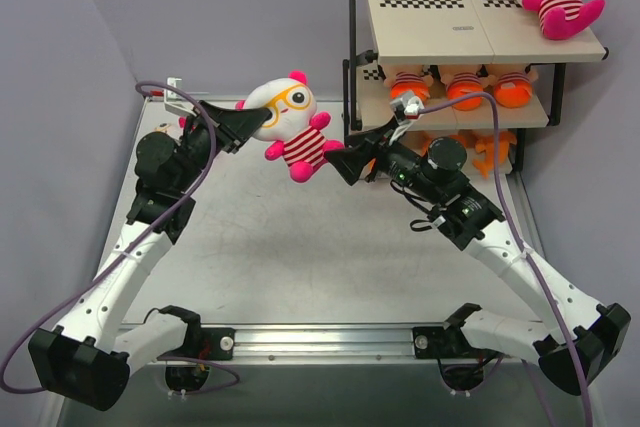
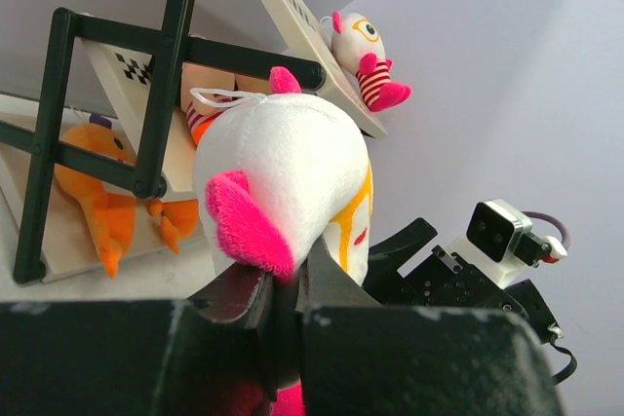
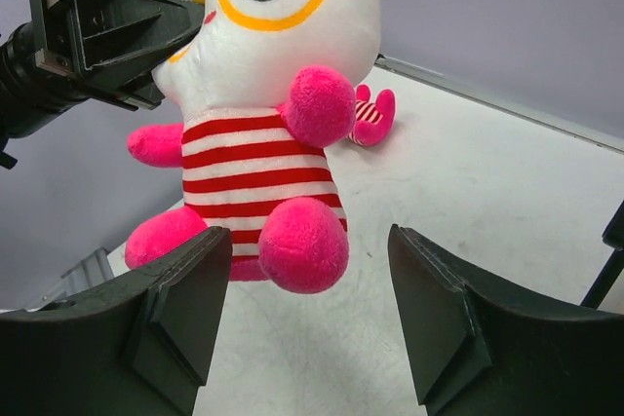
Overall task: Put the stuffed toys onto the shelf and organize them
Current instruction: Pass the stuffed toy from the left arm to the right, then place the stuffed toy onto shelf
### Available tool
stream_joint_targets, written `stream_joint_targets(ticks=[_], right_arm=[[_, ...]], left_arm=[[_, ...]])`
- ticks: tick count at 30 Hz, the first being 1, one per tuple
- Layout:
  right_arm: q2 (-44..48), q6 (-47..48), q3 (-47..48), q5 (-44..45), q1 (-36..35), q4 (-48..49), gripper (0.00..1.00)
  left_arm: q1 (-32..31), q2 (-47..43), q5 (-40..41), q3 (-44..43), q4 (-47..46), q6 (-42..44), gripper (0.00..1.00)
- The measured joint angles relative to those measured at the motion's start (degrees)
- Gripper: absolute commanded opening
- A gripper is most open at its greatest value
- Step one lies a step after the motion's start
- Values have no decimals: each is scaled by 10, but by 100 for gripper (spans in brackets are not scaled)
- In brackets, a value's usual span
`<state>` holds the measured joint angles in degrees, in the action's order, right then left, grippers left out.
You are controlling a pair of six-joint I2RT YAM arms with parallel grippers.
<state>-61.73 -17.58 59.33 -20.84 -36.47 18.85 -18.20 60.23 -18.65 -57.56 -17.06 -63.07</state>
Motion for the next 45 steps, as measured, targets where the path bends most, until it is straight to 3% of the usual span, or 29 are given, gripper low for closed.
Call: stream_joint_targets(ticks=[9, 12, 15, 19, 20, 21, 24, 25, 27, 28, 31, 45], right_arm=[[-10, 12, 0, 15, -12, 3, 60], [-10, 14, 0, 18, -16, 3, 52], [-10, 17, 0, 22, -20, 5, 36], [-10, 23, 0, 29, -22, 5, 6], [-10, 25, 0, 30, -22, 5, 2], [-10, 26, 0, 31, -22, 5, 0], [-10, 30, 0, 37, -23, 0, 0], [-10, 32, 1, 39, -23, -3, 0], [-10, 40, 7, 43, -23, -16, 0], [-10, 44, 12, 46, -23, -23, 0], [-10, 59, 34, 55, -23, -50, 0], [-17, 132, 199, 144, -16, -176, 0]], left_arm=[[-25, 4, 36, 0, -4, -8, 2], [-31, 6, 44, 0, -4, -9, 3], [-35, 7, 50, 0, -7, -9, 3], [-36, 7, 52, 0, -8, -9, 5], [-37, 7, 52, 0, -8, -8, 7], [-38, 7, 53, 0, -8, -8, 17], [-38, 7, 53, 0, -8, -2, 31], [-38, 7, 53, 0, -7, 2, 44], [-38, 7, 52, 0, -5, 15, 55], [-38, 6, 53, 0, -3, 22, 67], [-38, -2, 54, 0, 14, 51, 83], [-6, -113, 108, -31, 188, 244, 97]])
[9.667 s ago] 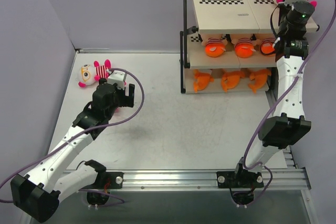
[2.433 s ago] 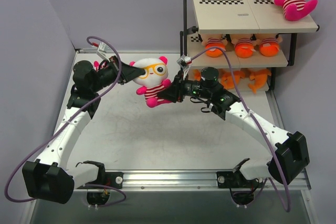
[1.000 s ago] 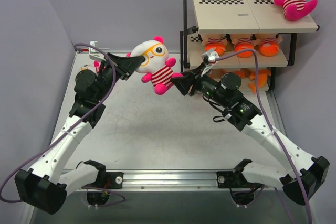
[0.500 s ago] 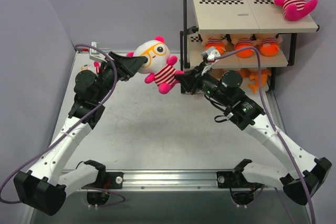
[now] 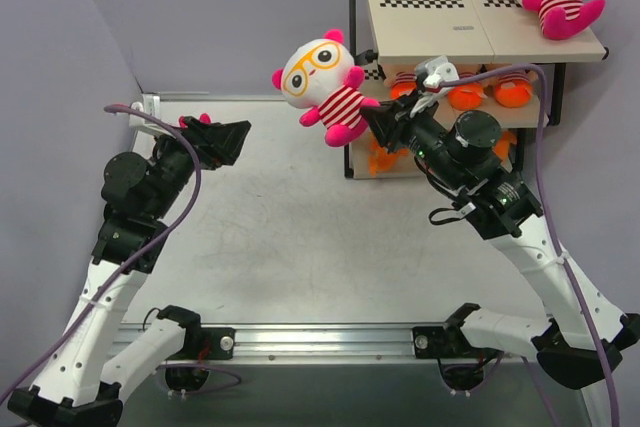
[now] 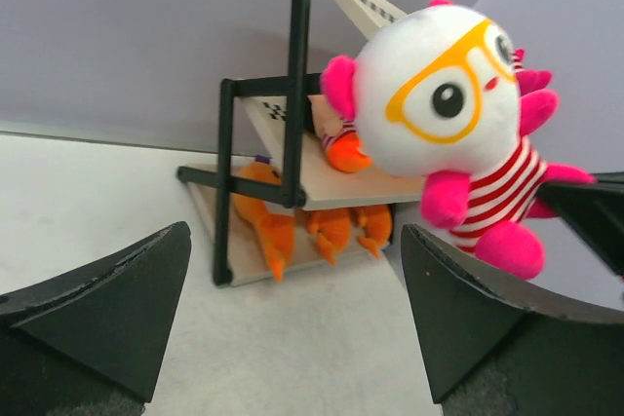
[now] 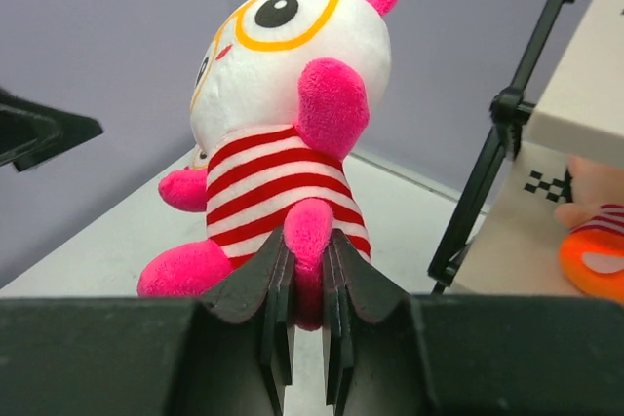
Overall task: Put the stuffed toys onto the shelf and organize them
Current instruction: Place the stuffed toy onto shelf
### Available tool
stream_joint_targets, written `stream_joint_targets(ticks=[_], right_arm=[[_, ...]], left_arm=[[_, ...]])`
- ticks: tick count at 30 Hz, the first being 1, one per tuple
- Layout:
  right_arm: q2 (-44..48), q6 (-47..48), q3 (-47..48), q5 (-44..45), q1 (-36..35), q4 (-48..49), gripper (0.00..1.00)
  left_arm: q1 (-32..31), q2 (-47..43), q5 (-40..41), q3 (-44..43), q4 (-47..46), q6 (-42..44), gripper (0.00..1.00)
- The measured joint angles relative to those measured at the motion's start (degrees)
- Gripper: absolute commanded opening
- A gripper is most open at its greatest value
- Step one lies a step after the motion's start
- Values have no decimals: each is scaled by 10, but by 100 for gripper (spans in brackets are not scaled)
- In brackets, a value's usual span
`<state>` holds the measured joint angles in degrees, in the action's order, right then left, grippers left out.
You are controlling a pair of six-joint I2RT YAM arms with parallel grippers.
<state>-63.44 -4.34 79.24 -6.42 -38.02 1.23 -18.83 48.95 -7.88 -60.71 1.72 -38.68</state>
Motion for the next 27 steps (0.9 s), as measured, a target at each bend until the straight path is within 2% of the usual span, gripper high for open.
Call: stream_joint_targets(ticks=[7, 15, 20, 27], right_arm=[[-26, 33, 100, 72, 5, -73, 0], [-81, 74, 238, 153, 38, -137, 0], [-117, 77, 301, 147, 109, -157, 0], [-178, 48, 363, 51, 265, -165, 0]], left_arm=[[10, -57, 50, 1, 89, 105, 97], [10, -61, 60, 34, 126, 187, 97], [10, -25, 49, 49, 144, 227, 98], [10, 5, 44, 81, 152, 268, 98]])
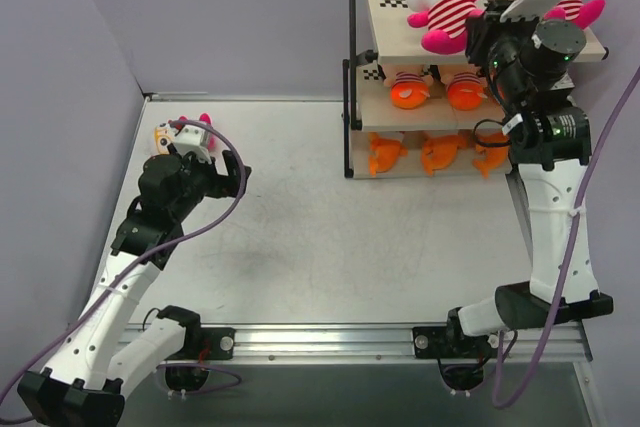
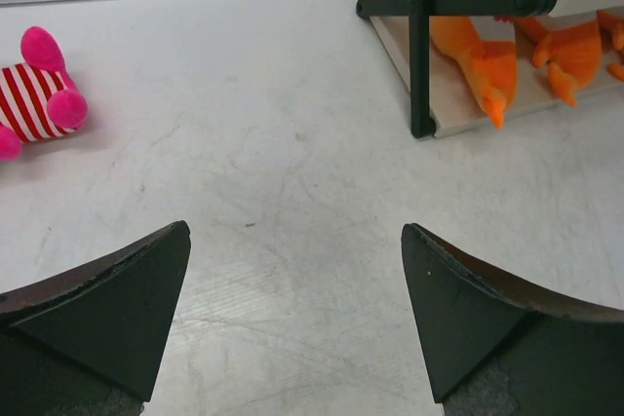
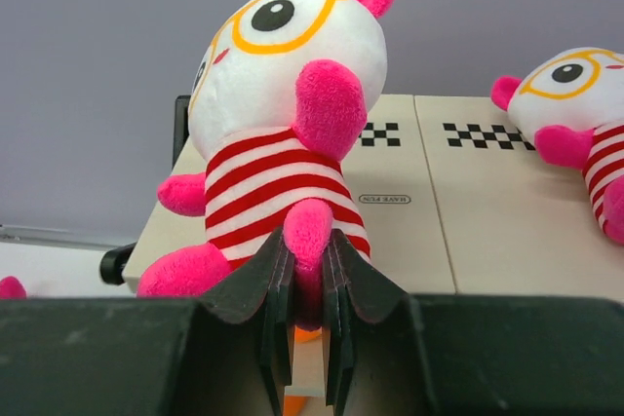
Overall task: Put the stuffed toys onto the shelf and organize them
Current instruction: Place the stuffed toy onto shelf
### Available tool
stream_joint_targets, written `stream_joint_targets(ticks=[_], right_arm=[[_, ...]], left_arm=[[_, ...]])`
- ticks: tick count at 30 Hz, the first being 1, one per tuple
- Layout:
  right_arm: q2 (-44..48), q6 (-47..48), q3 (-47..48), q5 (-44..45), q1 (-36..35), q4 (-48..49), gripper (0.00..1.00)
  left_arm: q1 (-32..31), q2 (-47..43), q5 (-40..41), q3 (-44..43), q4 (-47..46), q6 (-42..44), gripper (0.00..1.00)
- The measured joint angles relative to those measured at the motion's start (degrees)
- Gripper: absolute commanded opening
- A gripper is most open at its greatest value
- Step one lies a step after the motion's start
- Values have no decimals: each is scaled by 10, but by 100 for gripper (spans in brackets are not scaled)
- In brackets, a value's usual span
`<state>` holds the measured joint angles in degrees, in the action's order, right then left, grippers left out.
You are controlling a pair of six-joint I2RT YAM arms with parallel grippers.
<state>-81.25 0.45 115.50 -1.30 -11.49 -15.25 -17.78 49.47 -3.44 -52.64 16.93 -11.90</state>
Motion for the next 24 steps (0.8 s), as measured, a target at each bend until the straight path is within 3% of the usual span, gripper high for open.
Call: stream_joint_targets(ticks=[12, 24], right_arm=[[-92, -76, 59, -151, 180, 13, 0], [-130, -114, 58, -202, 202, 24, 0]], left_arm=[[-12, 22, 23, 45, -5, 43, 97], [-20, 32, 49, 45, -5, 64, 98]])
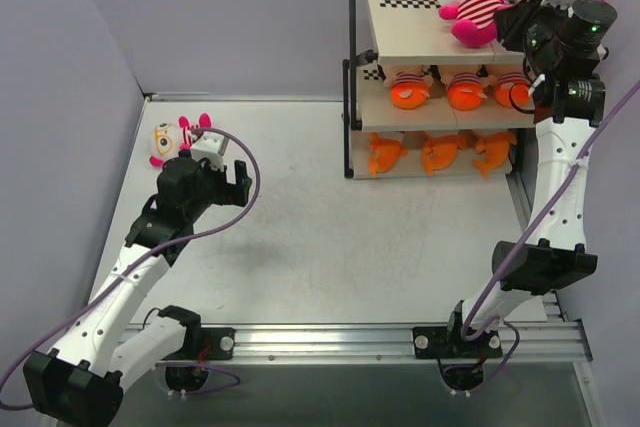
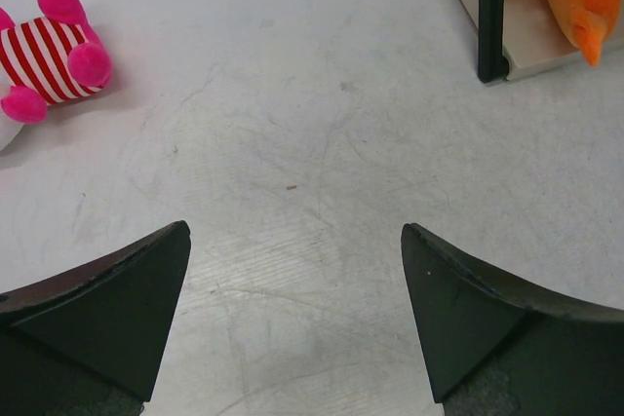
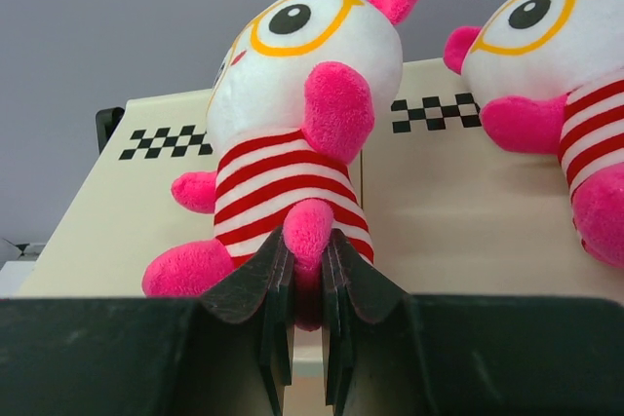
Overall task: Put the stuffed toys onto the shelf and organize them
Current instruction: Place the stuffed toy onto shelf
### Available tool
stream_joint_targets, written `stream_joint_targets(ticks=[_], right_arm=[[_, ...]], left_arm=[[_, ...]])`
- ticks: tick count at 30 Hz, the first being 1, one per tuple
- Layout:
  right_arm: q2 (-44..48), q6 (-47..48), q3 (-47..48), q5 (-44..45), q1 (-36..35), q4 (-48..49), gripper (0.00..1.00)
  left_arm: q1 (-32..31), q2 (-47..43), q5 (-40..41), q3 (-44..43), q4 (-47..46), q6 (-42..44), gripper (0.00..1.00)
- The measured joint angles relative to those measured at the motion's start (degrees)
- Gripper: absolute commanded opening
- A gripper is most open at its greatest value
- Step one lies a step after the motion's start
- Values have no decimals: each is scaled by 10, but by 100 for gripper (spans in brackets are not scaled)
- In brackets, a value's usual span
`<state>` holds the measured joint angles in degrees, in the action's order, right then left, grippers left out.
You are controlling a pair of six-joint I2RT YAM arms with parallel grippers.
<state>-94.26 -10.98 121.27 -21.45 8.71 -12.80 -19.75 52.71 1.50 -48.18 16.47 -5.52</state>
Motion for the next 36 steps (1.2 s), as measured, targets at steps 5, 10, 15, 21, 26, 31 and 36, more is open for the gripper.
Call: stream_joint_targets(ticks=[5, 10, 15, 21, 26, 31, 36], right_arm=[[-11, -17, 0, -14, 18, 12, 0], [-26, -26, 0, -16, 24, 22, 1], [-31, -31, 0, -22, 26, 28, 6], [-31, -39, 0, -26, 30, 30, 28], [-31, -40, 0, -26, 31, 33, 38], [-31, -40, 0, -23, 33, 33, 47], [-31, -37, 0, -12, 33, 33, 56]], left_arm=[[0, 0, 2, 0, 0, 2, 97], [0, 2, 2, 0, 0, 3, 97], [-1, 4, 2, 0, 0, 3, 98], [-1, 4, 2, 0, 0, 3, 98], [-1, 4, 2, 0, 0, 4, 98], [-2, 4, 2, 0, 0, 4, 98], [-4, 4, 2, 0, 1, 4, 97]])
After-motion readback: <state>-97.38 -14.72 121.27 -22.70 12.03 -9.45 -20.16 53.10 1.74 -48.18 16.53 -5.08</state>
